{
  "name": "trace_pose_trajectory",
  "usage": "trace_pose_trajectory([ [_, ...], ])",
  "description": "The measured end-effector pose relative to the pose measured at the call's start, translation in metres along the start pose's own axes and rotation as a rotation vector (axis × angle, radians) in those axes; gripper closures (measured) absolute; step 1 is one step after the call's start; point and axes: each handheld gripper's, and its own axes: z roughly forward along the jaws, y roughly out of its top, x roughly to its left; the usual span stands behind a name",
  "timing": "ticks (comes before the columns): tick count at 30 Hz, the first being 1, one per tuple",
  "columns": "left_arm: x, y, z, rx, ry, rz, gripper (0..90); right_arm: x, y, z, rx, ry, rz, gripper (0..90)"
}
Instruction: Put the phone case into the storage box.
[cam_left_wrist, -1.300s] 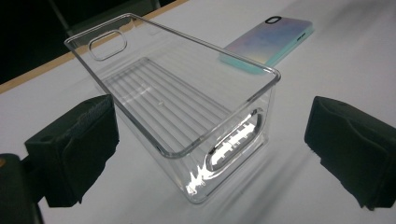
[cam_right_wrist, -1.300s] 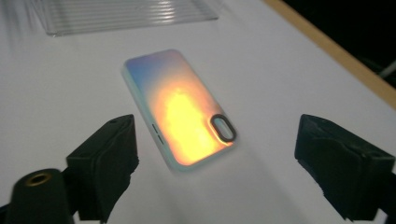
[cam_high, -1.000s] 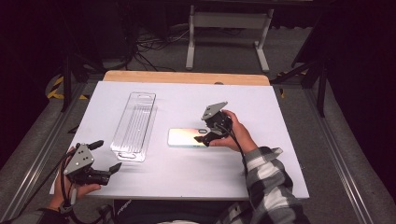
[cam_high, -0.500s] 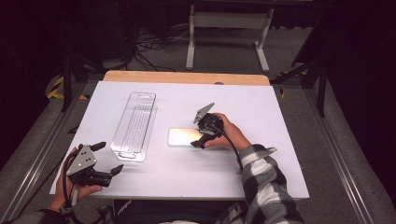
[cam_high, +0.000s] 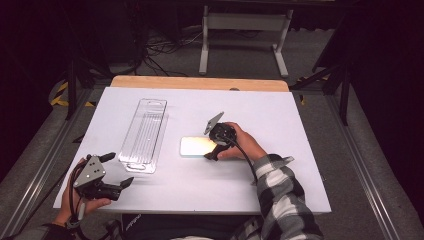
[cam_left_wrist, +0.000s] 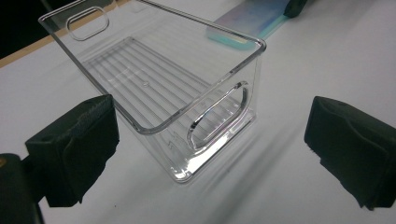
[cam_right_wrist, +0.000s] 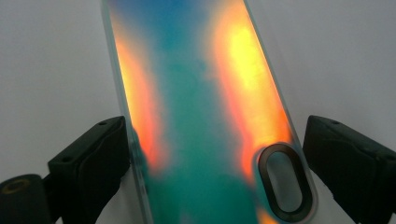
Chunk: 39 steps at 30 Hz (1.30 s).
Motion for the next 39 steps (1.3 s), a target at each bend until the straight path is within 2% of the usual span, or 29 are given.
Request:
trace_pose_trajectory([
  [3, 0.0, 0.0, 0.001, 0.004, -0.007, -0.006, 4.1, 0.0, -0.001, 0.0, -0.006, 0.005, 0.004, 9.8],
  [6, -0.001, 0.0, 0.002, 0.011, -0.008, 0.001, 4.3, 0.001, -0.001, -0.002, -0.01, 0.021, -0.001, 15.0],
  [13, -0.003, 0.001, 0.003, 0.012, -0.005, 0.011, 5.0, 0.002, -0.003, -0.003, -0.019, 0.025, 0.003, 16.6],
  [15, -0.004, 0.002, 0.002, 0.015, 0.003, 0.026, 5.6, 0.003, -0.003, -0.003, -0.031, 0.035, 0.002, 17.0],
  [16, -0.005, 0.003, 0.002, 0.014, 0.01, 0.033, 6.0, 0.004, -0.003, -0.003, -0.04, 0.054, 0.01, 17.0],
  [19, -0.008, 0.006, 0.002, 0.016, 0.025, 0.063, 6.7, 0.007, -0.002, -0.005, -0.042, 0.044, 0.017, 17.1],
  [22, -0.012, 0.011, 0.003, 0.006, 0.045, 0.086, 6.7, 0.009, -0.002, -0.01, -0.07, 0.044, 0.041, 17.1],
  [24, -0.016, 0.016, 0.003, -0.001, 0.074, 0.124, 6.6, 0.01, -0.003, -0.014, -0.09, 0.053, 0.055, 17.1],
  [26, -0.021, 0.023, 0.005, -0.007, 0.075, 0.155, 6.7, 0.012, -0.004, -0.02, -0.108, 0.048, 0.074, 17.1],
  [30, -0.037, 0.038, 0.014, 0.004, 0.109, 0.28, 10.2, 0.018, -0.004, -0.03, -0.145, 0.057, 0.102, 17.1],
  [33, -0.05, 0.047, 0.022, 0.008, 0.111, 0.365, 14.6, 0.022, -0.003, -0.037, -0.164, 0.05, 0.121, 17.1],
  [34, -0.05, 0.047, 0.022, 0.008, 0.111, 0.365, 14.7, 0.024, -0.002, -0.041, -0.179, 0.05, 0.133, 17.1],
  [35, -0.057, 0.054, 0.028, 0.003, 0.113, 0.402, 17.3, 0.027, -0.001, -0.045, -0.189, 0.051, 0.147, 17.1],
  [37, -0.059, 0.056, 0.031, 0.003, 0.117, 0.409, 17.8, 0.032, 0.001, -0.05, -0.199, 0.047, 0.161, 17.1],
  [39, -0.066, 0.065, 0.041, 0.001, 0.115, 0.445, 19.3, 0.038, 0.004, -0.055, -0.214, 0.055, 0.169, 17.0],
])
